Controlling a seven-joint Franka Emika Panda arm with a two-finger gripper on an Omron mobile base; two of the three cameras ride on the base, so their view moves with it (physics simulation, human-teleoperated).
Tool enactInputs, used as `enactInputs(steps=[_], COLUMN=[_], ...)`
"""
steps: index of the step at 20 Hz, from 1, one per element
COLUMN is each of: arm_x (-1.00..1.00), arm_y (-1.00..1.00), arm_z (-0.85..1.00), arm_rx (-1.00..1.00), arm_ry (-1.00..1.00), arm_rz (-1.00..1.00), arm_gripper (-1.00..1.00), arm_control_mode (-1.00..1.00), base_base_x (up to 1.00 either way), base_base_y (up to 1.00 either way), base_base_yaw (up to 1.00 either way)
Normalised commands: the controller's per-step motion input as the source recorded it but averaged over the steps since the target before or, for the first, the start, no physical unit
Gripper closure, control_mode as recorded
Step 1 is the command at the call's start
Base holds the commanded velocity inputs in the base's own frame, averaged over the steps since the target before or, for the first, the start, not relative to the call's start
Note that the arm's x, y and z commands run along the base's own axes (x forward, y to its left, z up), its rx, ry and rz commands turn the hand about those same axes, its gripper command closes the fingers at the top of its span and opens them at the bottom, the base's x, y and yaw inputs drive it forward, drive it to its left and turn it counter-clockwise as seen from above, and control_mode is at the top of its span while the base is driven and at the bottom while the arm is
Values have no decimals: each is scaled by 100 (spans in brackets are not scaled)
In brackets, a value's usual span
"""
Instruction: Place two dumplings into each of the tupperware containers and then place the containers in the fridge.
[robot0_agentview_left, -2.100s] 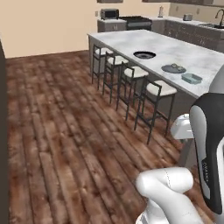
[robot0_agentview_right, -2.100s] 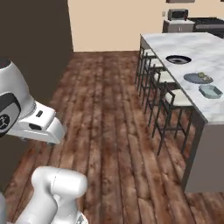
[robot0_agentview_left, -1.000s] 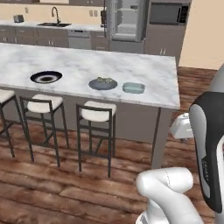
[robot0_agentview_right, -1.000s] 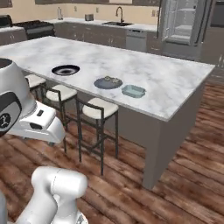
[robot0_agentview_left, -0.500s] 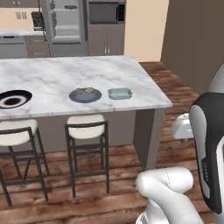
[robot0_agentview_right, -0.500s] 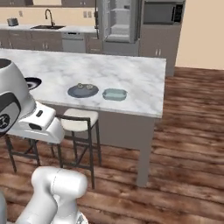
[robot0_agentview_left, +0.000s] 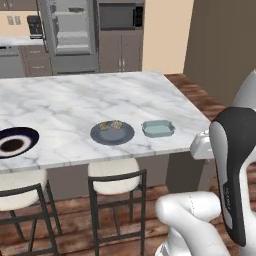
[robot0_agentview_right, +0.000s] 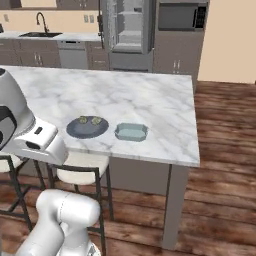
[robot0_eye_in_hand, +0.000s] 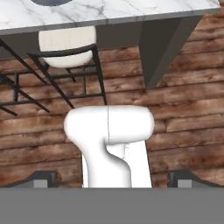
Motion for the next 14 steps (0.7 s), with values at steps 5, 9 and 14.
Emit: enactInputs(steps=[5,9,14], arm_x=[0,0,0], arm_y=[0,0,0], arm_z=[0,0,0], arm_rx=[0,0,0], arm_ry=[0,0,0], arm_rz=[0,0,0], arm_gripper=[-100,-100,-100], arm_control_mode=[100,100,100], base_base_x=[87,68,56], base_base_y=[0,0,0], base_base_yaw=[-12,-10,-4])
